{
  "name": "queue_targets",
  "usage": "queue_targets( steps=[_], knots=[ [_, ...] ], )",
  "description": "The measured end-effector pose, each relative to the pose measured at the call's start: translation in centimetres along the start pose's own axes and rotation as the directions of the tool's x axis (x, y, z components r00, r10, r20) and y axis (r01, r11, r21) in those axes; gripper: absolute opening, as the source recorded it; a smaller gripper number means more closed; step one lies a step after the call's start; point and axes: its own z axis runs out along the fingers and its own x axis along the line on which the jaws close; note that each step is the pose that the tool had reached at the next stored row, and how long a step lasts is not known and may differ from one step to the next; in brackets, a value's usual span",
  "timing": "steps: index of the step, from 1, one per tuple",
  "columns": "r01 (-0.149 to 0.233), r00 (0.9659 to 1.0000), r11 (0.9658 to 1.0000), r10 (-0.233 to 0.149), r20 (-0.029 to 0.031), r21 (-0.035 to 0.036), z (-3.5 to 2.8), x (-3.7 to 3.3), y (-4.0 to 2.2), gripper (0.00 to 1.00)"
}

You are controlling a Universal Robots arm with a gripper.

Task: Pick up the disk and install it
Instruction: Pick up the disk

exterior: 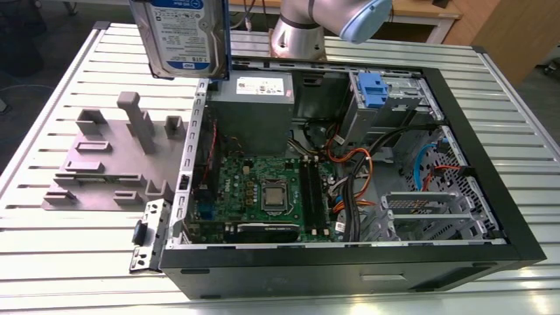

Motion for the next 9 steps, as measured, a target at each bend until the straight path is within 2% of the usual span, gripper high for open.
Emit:
queue_targets(
  steps=[9],
  knots=[
    [0.000,1.0000,1.0000,0.000,0.0000,0.0000,0.00,0.00,-0.25,0.37]
  ],
)
